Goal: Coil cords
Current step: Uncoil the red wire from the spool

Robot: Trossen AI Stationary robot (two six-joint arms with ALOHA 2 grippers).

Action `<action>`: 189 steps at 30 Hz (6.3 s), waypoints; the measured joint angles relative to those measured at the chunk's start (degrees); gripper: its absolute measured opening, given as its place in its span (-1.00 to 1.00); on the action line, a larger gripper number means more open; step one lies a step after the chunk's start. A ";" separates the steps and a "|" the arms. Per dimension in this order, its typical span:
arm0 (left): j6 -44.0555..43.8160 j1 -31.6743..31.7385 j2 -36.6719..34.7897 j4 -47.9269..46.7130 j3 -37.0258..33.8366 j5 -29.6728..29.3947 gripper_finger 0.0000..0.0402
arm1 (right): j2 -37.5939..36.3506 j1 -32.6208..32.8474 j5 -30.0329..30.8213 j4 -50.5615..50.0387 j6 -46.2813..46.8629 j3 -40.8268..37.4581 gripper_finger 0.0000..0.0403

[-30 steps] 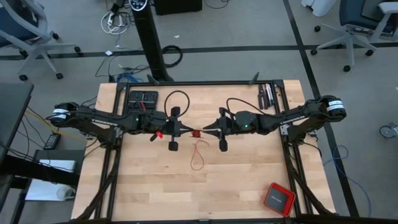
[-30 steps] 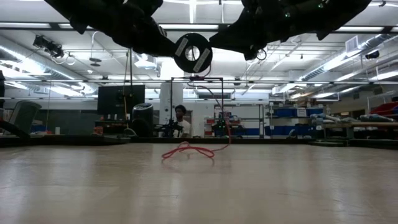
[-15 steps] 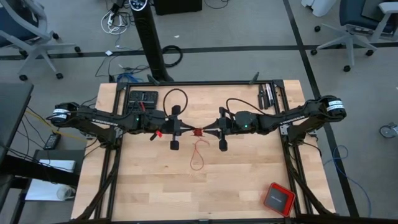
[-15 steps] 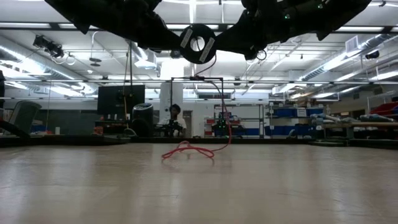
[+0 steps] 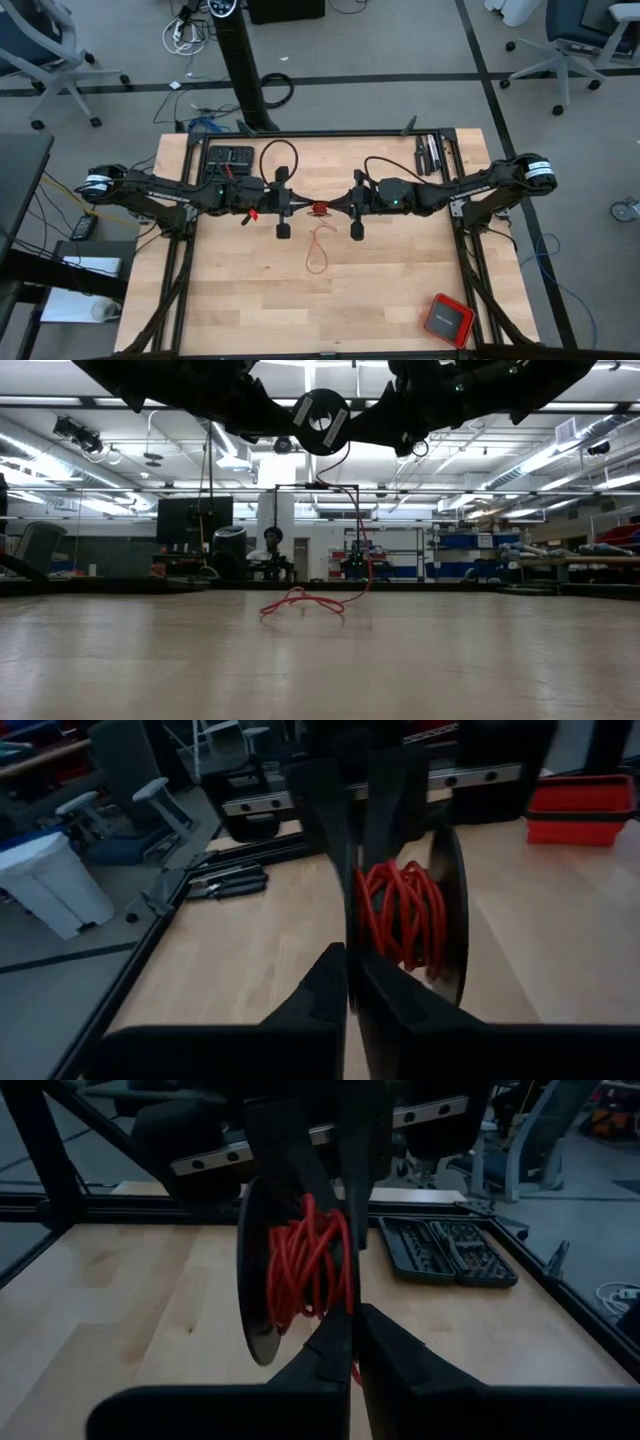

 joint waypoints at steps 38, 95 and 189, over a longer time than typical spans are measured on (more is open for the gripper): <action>-13.40 -0.11 -8.33 -13.34 0.00 -1.18 -0.42 | -0.18 -2.17 -8.40 -18.70 -2.96 9.70 -1.00; -8.13 -1.28 -6.51 -12.16 0.07 -9.85 -1.00 | 5.64 -2.51 4.33 -16.75 2.12 9.64 -0.71; -7.87 -3.41 -10.99 -21.64 -0.02 -28.80 -1.00 | -0.21 10.29 36.99 -25.73 -8.82 17.46 -1.00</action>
